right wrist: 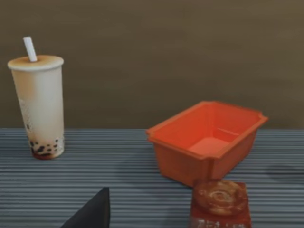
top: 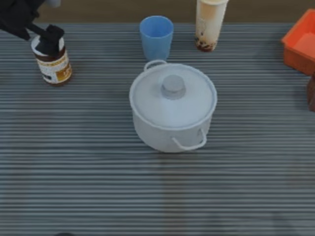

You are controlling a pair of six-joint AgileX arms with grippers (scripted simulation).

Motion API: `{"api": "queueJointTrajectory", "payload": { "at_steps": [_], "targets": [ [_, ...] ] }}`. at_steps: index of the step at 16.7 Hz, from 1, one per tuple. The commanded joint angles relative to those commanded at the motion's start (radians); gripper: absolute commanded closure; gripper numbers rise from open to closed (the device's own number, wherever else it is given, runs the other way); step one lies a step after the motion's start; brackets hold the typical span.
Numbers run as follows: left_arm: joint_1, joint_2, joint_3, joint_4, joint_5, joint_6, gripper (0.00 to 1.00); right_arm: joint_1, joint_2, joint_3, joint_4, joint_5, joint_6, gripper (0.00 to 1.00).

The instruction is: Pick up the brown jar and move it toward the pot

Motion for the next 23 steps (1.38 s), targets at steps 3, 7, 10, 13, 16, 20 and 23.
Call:
{"api": "queueJointTrajectory", "payload": {
  "at_steps": [3, 7, 10, 13, 16, 20, 23],
  "targets": [
    [0.000, 0.000, 0.000, 0.000, 0.000, 0.000, 0.00, 0.000, 0.000, 0.000, 0.000, 0.000, 0.000, 0.00],
    [-0.007, 0.015, -0.023, 0.040, -0.001, -0.007, 0.00, 0.000, 0.000, 0.000, 0.000, 0.000, 0.000, 0.00],
    [-0.014, 0.048, -0.065, 0.117, -0.003, -0.014, 0.00, 0.000, 0.000, 0.000, 0.000, 0.000, 0.000, 0.00],
    [-0.017, 0.059, -0.079, 0.140, -0.003, -0.016, 0.00, 0.000, 0.000, 0.000, 0.000, 0.000, 0.000, 0.00],
    [-0.017, 0.059, -0.079, 0.140, -0.003, -0.016, 0.08, 0.000, 0.000, 0.000, 0.000, 0.000, 0.000, 0.00],
    [-0.017, 0.059, -0.079, 0.140, -0.003, -0.016, 0.38, 0.000, 0.000, 0.000, 0.000, 0.000, 0.000, 0.00],
    [-0.017, 0.059, -0.079, 0.140, -0.003, -0.016, 0.60, 0.000, 0.000, 0.000, 0.000, 0.000, 0.000, 0.00]
  ]
}}
